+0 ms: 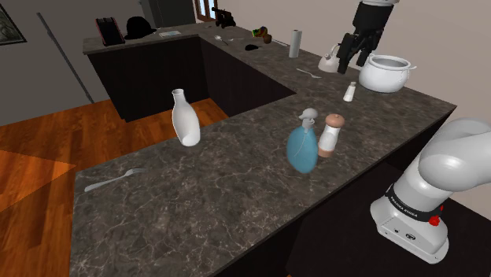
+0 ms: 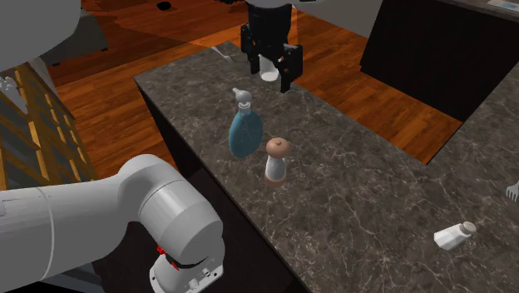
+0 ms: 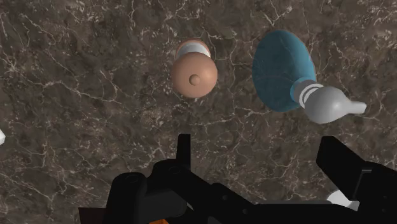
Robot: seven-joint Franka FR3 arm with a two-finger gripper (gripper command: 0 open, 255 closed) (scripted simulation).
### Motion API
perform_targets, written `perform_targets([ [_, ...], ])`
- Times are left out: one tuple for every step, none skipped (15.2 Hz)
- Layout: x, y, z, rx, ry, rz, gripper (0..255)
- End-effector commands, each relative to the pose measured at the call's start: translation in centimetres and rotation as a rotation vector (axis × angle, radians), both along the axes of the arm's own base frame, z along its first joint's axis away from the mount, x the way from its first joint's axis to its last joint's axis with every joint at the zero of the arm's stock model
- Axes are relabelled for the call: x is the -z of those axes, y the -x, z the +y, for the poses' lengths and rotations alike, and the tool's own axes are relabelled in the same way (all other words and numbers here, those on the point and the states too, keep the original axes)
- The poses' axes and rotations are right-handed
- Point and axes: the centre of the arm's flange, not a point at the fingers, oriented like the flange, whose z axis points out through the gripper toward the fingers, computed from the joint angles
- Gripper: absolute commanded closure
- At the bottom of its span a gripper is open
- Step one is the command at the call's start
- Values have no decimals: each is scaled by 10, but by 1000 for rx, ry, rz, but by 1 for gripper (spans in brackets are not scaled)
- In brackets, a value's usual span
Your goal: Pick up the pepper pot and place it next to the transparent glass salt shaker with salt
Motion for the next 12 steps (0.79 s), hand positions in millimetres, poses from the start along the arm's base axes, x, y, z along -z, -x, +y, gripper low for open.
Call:
perform_targets([
  [0,0,0,0,0,0,0],
  [13,3,-2,5,1,-8,0],
  [26,6,-4,10,3,-16,0],
  [39,9,-7,15,4,-23,0],
  [52,11,-9,20,5,-31,0],
  [65,14,-11,25,7,-39,0],
  [78,16,-13,29,8,-47,0],
  [91,19,-15,34,9,-55,0],
  [104,21,-18,39,11,-62,0],
  [117,23,-20,44,12,-70,0],
  [130,25,-22,49,13,-78,0],
  [143,27,-24,54,14,-86,0],
])
